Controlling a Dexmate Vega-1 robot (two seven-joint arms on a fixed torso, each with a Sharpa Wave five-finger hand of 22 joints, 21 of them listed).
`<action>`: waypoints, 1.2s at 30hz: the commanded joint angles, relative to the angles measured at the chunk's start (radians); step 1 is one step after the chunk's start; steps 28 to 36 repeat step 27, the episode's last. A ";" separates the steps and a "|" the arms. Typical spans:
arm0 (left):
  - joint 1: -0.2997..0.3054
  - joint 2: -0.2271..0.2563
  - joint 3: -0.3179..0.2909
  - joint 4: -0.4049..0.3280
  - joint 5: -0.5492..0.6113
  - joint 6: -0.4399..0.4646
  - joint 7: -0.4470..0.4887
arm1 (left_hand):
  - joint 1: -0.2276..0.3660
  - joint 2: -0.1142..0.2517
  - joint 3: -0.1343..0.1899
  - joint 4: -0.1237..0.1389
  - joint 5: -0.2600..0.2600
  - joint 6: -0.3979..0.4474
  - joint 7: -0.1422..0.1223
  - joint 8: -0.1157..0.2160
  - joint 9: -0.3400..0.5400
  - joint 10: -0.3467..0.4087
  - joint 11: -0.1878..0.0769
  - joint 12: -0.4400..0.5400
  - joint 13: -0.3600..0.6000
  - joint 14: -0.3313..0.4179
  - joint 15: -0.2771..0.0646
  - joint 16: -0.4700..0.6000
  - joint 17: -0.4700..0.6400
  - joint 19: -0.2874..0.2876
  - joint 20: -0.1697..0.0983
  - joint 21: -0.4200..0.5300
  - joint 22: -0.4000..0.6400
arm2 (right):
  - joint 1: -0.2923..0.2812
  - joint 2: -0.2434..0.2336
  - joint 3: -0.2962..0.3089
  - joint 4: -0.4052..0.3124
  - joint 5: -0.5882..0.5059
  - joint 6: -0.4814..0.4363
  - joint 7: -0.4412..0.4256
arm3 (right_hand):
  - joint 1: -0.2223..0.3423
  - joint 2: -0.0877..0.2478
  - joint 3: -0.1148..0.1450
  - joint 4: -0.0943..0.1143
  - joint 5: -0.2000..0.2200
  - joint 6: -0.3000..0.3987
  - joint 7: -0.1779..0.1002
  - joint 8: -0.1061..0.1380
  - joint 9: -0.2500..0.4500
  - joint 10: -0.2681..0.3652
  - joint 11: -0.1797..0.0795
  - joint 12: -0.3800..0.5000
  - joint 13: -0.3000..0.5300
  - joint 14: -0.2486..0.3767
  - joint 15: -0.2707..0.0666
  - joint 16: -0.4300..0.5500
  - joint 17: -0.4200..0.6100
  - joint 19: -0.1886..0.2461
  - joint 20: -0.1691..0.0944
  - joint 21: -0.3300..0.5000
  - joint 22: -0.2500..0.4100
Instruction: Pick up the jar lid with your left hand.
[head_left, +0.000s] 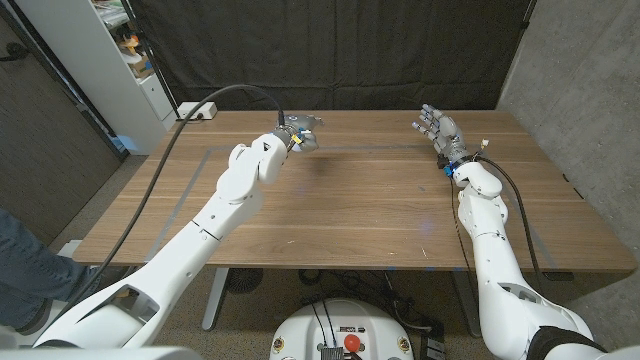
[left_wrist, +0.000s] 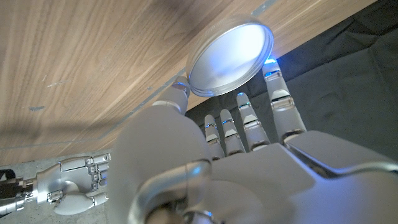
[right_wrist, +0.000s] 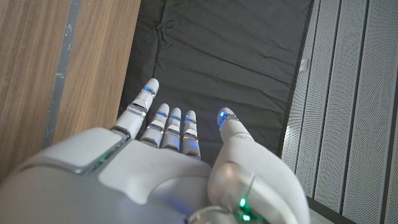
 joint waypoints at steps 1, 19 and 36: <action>0.010 0.003 -0.021 -0.039 0.005 -0.002 -0.013 | 0.012 -0.001 -0.007 0.001 -0.004 0.010 0.000 0.007 0.004 0.010 0.001 0.004 0.003 0.013 0.003 0.007 0.004 0.005 0.003 -0.003 0.004 | -0.010 -0.001 -0.009 -0.021 0.007 -0.002 -0.003 | 0.006 0.003 -0.004 -0.003 0.006 0.008 0.005 0.005 0.003 0.002 0.006 -0.003 0.000 -0.001 0.004 0.005 0.003 0.004 0.003 -0.004 0.002; 0.016 0.003 -0.030 -0.092 0.047 -0.004 -0.041 | 0.017 0.003 -0.013 0.001 -0.002 0.017 -0.002 0.008 0.004 0.014 -0.001 0.005 0.005 0.012 0.001 0.008 0.006 0.007 0.004 -0.006 0.004 | -0.028 0.000 -0.013 -0.052 0.020 -0.012 -0.007 | 0.006 0.004 -0.007 -0.002 0.006 0.008 0.005 0.004 0.003 0.002 0.010 -0.003 0.000 0.000 0.005 0.006 0.004 0.006 0.003 -0.004 0.002; 0.028 0.001 -0.036 -0.108 0.056 -0.006 -0.045 | 0.019 0.005 -0.016 0.001 -0.001 0.017 -0.001 0.007 0.004 0.015 -0.001 0.005 0.006 0.013 0.002 0.009 0.007 0.007 0.004 -0.008 0.004 | -0.042 -0.004 -0.016 -0.071 0.022 -0.014 -0.010 | 0.007 0.004 -0.008 -0.002 0.006 0.007 0.005 0.004 0.003 0.002 0.007 -0.003 0.000 0.000 0.004 0.006 0.003 0.007 0.003 -0.004 0.002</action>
